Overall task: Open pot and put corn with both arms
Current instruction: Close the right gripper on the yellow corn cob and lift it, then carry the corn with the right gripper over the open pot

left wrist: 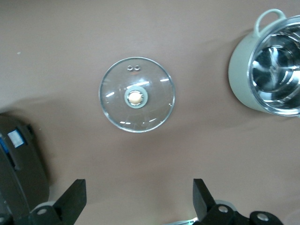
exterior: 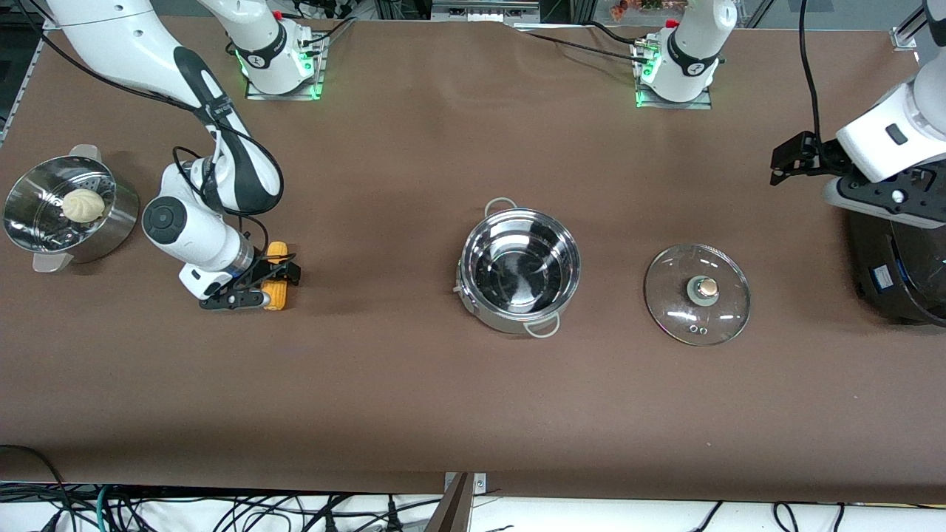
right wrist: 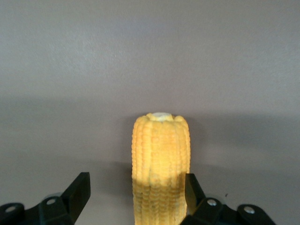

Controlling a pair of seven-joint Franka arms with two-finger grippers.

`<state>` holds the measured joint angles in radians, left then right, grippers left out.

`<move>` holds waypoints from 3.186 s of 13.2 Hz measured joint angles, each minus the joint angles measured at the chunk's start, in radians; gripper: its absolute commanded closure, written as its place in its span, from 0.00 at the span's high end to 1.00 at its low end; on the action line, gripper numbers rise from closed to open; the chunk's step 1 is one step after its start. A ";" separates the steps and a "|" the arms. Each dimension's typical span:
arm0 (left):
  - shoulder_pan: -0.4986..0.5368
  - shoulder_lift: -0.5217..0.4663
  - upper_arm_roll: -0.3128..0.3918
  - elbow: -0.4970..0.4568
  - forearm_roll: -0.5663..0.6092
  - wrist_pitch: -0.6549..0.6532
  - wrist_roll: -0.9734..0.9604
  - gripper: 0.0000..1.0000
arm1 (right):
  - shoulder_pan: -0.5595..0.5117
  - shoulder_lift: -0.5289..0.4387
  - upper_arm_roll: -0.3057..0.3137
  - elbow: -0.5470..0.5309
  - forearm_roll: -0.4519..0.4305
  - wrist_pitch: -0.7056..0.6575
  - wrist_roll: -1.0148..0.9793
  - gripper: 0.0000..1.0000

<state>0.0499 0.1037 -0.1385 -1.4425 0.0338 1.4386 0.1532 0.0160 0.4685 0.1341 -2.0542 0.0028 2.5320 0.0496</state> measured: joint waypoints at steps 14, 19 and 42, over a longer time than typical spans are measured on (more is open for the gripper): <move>-0.088 -0.193 0.108 -0.293 -0.013 0.234 -0.182 1.00 | 0.015 0.009 0.003 0.187 -0.001 -0.223 -0.036 0.21; -0.061 -0.191 0.114 -0.293 -0.013 0.234 -0.180 1.00 | 0.090 0.013 0.005 0.415 -0.001 -0.496 -0.011 0.21; -0.048 -0.188 0.113 -0.295 -0.013 0.228 -0.178 1.00 | 0.616 0.199 0.009 0.834 0.003 -0.586 0.778 0.22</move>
<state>0.0018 -0.0840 -0.0256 -1.7372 0.0210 1.6668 -0.0250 0.6323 0.6679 0.1434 -1.2203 0.0057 1.9462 0.8272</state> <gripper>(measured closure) 0.000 0.753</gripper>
